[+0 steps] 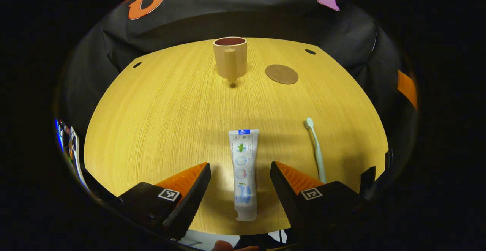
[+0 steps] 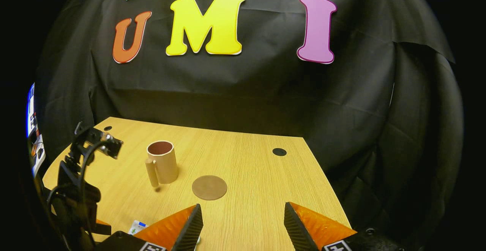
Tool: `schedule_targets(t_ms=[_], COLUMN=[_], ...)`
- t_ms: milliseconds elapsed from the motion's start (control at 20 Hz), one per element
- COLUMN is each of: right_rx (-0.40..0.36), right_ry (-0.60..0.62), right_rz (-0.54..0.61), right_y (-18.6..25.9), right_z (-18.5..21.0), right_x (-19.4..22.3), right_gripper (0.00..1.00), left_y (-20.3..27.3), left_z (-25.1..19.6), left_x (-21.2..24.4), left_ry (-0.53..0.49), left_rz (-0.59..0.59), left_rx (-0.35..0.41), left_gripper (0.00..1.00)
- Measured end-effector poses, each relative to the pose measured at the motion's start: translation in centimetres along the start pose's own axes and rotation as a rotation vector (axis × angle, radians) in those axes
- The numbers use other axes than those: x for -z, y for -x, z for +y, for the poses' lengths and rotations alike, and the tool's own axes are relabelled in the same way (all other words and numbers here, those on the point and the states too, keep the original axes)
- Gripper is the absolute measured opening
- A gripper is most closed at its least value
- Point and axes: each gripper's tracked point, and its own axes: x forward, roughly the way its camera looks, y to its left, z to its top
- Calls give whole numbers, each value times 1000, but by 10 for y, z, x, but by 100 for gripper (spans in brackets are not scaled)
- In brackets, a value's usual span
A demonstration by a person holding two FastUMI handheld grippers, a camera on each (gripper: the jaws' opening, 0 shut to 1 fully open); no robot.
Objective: Put the toothbrush and toothpaste on the desktop into the cup, then pick up the cup and place it on the coaster on the desktop.
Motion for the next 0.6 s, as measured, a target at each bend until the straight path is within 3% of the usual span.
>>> schedule_targets(t_ms=[250,300,450,550,600], right_rx=[3,3,4,3,3], right_ry=[5,6,11,14,17], right_rz=[12,17,21,21,21], right_y=[2,1,1,0,0], right_z=[1,1,2,3,4], right_x=[3,5,3,2,3], right_gripper=[100,100,100,100,100], left_y=[-15,-17,-18,-17,-16], left_z=[11,12,17,17,17], left_x=[5,3,-4,-15,-20], left_ry=[24,25,21,11,8], left_rz=[61,67,84,80,84], left_rx=[4,8,3,2,3], left_gripper=[95,100,89,86,89])
